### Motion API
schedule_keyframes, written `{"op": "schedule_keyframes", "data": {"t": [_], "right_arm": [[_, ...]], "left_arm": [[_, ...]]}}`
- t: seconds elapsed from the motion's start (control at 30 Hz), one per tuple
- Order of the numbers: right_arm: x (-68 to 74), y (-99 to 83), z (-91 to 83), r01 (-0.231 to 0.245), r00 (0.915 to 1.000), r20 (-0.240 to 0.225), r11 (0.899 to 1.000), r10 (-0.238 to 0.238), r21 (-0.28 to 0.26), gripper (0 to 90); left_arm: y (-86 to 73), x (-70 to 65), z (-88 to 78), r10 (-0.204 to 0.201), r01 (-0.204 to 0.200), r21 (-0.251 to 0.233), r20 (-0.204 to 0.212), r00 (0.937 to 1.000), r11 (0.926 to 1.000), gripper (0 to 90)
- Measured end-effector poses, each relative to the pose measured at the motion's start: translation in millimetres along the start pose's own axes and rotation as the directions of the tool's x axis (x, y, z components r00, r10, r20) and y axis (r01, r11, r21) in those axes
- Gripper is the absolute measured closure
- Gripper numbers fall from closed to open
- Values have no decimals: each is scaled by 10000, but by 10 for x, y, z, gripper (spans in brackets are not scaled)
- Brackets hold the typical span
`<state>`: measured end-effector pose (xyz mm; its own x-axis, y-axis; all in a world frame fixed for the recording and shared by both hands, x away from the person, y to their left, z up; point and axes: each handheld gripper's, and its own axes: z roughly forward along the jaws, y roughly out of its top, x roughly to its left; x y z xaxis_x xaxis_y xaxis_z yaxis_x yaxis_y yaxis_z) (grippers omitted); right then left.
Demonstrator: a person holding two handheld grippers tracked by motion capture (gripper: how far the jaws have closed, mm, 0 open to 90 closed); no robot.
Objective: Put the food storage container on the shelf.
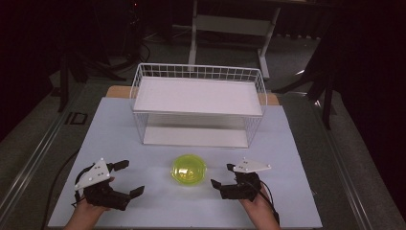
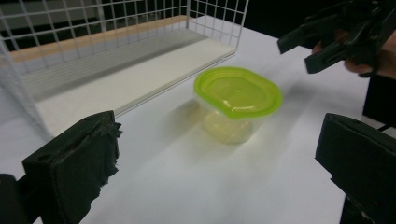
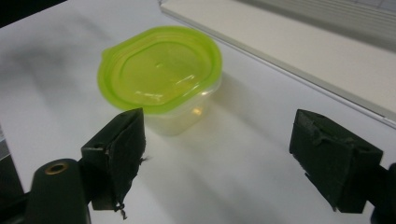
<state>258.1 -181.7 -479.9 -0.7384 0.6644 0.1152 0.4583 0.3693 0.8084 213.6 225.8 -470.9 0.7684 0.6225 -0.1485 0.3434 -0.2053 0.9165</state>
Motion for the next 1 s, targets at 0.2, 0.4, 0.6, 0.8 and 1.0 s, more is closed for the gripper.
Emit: {"op": "schedule_keyframes", "data": {"t": [0.2,0.4,0.6,0.8,1.0], "right_arm": [[-46,53,69,82,9999,-137,9997,-79,209,186],[-54,94,137,67,9997,-254,10000,-69,-68,236],[-88,111,189,-780,9970,-25,9969,780,-128,231],[-39,175,309,-1320,9912,-88,9912,1319,-70,123],[-5,198,439,-2022,9785,-341,9788,2032,324,201]], "left_arm": [[128,-1,126,-172,183,-166,686,9975,9997,2],[215,52,273,-751,769,-152,923,9929,9969,2],[200,109,473,-1593,1587,145,1180,9802,9872,2],[191,80,708,-1709,1650,902,623,9833,9822,3],[184,96,944,-2135,2078,1463,241,9767,9672,3]]}}
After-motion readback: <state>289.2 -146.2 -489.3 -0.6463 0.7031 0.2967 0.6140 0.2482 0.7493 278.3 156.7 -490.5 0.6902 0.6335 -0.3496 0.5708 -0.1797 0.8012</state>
